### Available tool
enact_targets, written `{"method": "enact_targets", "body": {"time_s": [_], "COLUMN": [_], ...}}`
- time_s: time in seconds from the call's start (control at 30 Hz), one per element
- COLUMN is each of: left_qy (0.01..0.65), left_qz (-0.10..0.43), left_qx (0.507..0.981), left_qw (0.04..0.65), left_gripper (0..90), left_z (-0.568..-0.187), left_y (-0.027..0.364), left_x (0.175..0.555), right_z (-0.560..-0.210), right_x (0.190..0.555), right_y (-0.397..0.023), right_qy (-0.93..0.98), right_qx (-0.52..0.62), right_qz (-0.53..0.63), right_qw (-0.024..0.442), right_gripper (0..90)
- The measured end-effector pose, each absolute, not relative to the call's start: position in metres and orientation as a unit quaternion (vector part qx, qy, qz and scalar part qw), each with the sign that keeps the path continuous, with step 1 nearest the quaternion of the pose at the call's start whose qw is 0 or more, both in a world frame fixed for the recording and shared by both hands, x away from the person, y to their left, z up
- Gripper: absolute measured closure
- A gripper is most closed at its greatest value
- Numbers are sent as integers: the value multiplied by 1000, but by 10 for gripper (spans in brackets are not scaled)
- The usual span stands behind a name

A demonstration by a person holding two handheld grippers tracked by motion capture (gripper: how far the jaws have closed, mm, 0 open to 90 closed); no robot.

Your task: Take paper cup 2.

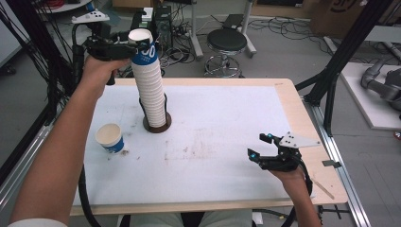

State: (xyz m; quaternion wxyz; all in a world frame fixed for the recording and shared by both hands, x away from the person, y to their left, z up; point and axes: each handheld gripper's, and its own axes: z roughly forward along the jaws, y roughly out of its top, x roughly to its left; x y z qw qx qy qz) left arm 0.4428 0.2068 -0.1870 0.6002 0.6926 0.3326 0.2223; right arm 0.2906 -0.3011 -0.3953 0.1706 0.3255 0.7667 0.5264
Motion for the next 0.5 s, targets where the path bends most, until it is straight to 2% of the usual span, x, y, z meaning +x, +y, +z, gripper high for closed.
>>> {"method": "enact_targets", "body": {"time_s": [0.13, 0.5], "left_qy": [326, 314], "left_qz": [234, 240], "left_qx": [694, 706], "left_qw": [598, 588], "left_gripper": [283, 296], "left_z": [-187, -182], "left_y": [206, 205], "left_x": [443, 441], "right_z": [-395, -396], "right_x": [291, 292], "right_y": [-302, -302], "right_qy": [767, 767], "right_qx": [325, 326], "right_qz": [527, 526], "right_qw": [171, 171], "right_gripper": [208, 208]}}
